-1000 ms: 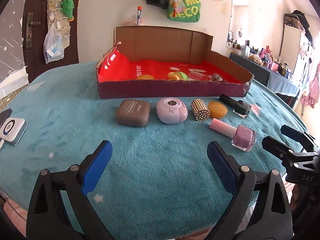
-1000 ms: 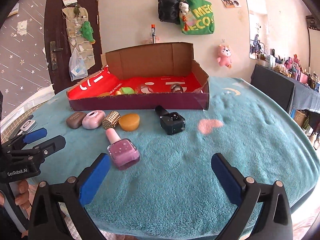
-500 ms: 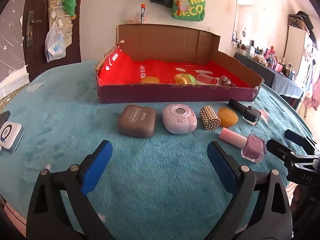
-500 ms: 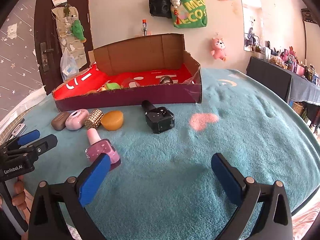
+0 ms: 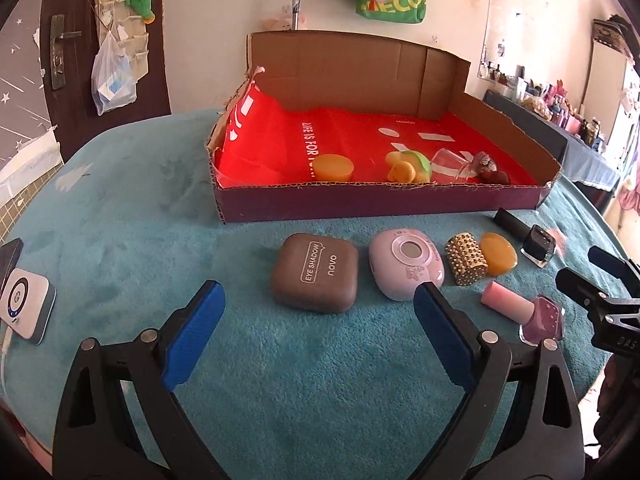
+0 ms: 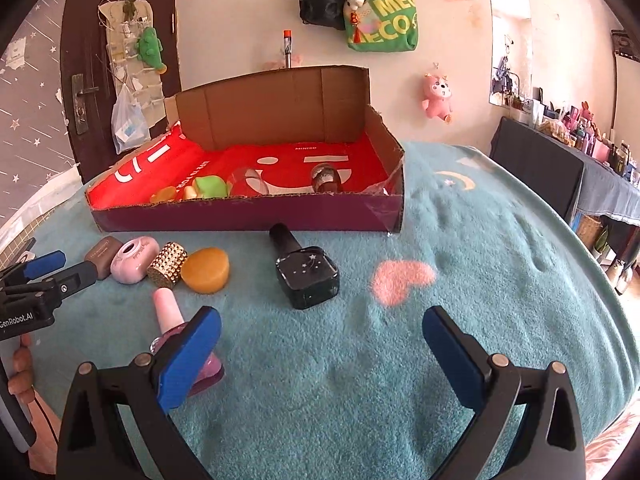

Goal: Organize rigid objects
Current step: 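Grasp the grey eye shadow case with the left tool while the right tool grasps the black nail polish, then carry the eye shadow case with the left tool while the right tool carries the black polish into the box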

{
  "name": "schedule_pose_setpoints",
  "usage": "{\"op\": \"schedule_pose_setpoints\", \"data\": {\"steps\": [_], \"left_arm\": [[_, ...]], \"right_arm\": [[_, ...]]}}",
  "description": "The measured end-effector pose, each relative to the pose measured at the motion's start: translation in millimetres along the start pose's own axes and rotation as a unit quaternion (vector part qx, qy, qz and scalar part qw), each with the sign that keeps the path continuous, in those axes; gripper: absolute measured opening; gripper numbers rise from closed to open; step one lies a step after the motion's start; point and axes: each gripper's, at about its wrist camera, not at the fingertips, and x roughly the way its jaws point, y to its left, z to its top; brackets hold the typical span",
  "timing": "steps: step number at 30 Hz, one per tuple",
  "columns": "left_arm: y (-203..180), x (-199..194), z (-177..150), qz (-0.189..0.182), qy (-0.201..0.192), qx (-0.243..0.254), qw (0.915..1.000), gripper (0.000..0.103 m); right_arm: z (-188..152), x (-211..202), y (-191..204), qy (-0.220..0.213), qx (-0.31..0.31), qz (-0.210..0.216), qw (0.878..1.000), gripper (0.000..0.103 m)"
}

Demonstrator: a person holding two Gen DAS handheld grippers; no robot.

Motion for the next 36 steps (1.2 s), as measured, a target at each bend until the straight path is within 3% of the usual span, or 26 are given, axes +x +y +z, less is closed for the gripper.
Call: {"op": "schedule_pose_setpoints", "data": {"steps": [2, 6, 10, 14, 17, 19, 20, 36], "left_arm": [[2.3, 5.2, 3.0, 0.004, 0.012, 0.006, 0.9999, 0.096], [4.1, 15.1, 9.9, 0.004, 0.035, 0.017, 0.9992, 0.083], [6.1, 25.6, 14.9, -0.001, 0.06, 0.012, 0.9981, 0.072], [5.3, 32.1, 17.4, -0.004, 0.069, 0.015, 0.9975, 0.067], [3.9, 35.8, 20.0, -0.011, 0.07, 0.016, 0.9974, 0.059], [2.4, 36.0, 20.4, -0.02, 0.068, 0.015, 0.9973, 0.049], [1.4, 35.7, 20.6, -0.02, 0.068, 0.016, 0.9974, 0.049], [-1.2, 23.1, 25.6, -0.032, 0.053, 0.018, 0.9979, 0.049]], "right_arm": [[5.4, 6.5, -0.6, 0.015, -0.005, -0.002, 1.0, 0.1], [14.3, 24.8, -6.5, 0.054, 0.002, 0.01, 0.999, 0.085], [20.0, 39.5, -8.3, 0.079, 0.002, 0.022, 0.997, 0.08], [26.2, 47.5, -3.8, 0.089, -0.012, 0.032, 0.995, 0.073], [28.9, 52.2, -0.4, 0.093, -0.022, 0.036, 0.995, 0.064], [30.0, 53.3, 0.6, 0.092, -0.026, 0.043, 0.995, 0.048], [30.2, 53.4, 1.4, 0.091, -0.029, 0.051, 0.994, 0.045], [27.9, 38.6, -0.9, 0.066, -0.026, 0.074, 0.995, 0.043]]}}
